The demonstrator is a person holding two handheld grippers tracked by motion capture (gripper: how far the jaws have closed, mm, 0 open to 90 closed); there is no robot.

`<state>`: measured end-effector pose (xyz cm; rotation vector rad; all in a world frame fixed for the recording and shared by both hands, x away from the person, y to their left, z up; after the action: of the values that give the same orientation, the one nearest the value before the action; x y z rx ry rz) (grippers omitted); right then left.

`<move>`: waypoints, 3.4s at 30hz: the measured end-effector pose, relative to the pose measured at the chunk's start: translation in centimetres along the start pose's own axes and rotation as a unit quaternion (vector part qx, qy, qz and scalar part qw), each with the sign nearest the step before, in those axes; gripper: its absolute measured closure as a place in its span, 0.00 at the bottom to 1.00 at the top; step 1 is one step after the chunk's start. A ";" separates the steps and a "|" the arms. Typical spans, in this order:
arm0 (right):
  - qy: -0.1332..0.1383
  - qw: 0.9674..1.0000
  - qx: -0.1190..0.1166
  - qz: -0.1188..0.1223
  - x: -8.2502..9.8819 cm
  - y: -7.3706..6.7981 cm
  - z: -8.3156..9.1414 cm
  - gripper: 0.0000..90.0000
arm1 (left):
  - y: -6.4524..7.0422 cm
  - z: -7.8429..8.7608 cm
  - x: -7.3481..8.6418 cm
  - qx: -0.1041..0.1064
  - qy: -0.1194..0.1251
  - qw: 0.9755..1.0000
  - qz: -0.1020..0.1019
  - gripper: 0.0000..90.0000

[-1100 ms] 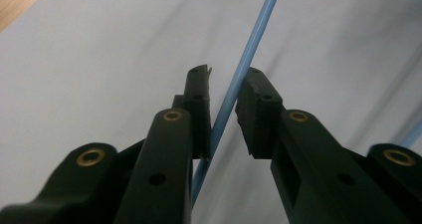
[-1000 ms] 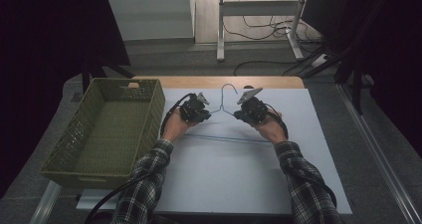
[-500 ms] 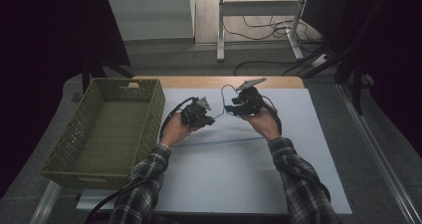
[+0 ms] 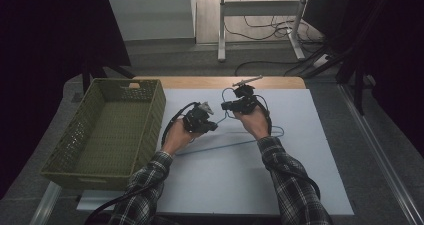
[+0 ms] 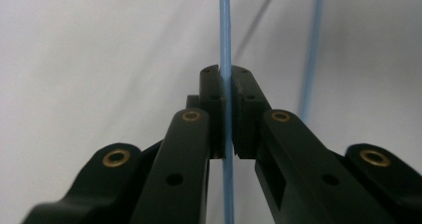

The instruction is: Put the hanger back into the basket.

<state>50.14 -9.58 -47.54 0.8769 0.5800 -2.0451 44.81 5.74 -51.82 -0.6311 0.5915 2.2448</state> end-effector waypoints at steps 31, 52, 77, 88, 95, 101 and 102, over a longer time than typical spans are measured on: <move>0.038 0.992 -0.068 0.100 0.6 -10.6 6.5 0.94 | 6.9 7.0 2.5 0.145 -0.077 0.984 0.068 0.89; 0.063 0.992 -0.034 0.104 3.0 -11.0 12.0 0.60 | 6.1 12.4 3.6 0.108 -0.008 0.985 0.137 0.98; 0.059 0.997 0.020 0.039 11.3 -8.2 17.8 0.13 | -0.6 24.7 5.7 0.010 0.068 0.984 0.164 0.98; 0.050 0.998 0.044 0.004 14.7 -6.7 19.3 0.10 | -6.0 28.6 10.1 -0.026 0.102 0.974 0.201 0.97; 0.048 0.997 0.057 -0.002 15.8 -6.5 19.9 0.08 | -8.8 30.8 12.9 -0.052 0.123 0.966 0.219 0.98; 0.051 0.997 0.060 -0.009 16.4 -6.4 20.2 0.07 | -10.7 31.7 14.6 -0.070 0.139 0.959 0.235 0.98; 0.048 0.997 0.062 -0.009 16.6 -6.4 20.2 0.07 | -10.9 31.6 14.9 -0.078 0.140 0.959 0.234 0.97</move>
<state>30.22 -27.64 -46.30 1.0507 0.5189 -2.0817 35.38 38.51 -38.54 -0.9855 0.7721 2.6832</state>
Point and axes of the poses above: each handheld gripper's, and its own axes: z roughly backward along the jaws, x roughly out of its underside, y roughly to its right, the point moved 4 cm from there along -z, roughly forward along the jaws, and after that the axes turned 13 degrees about z, right-handed, at the moved point
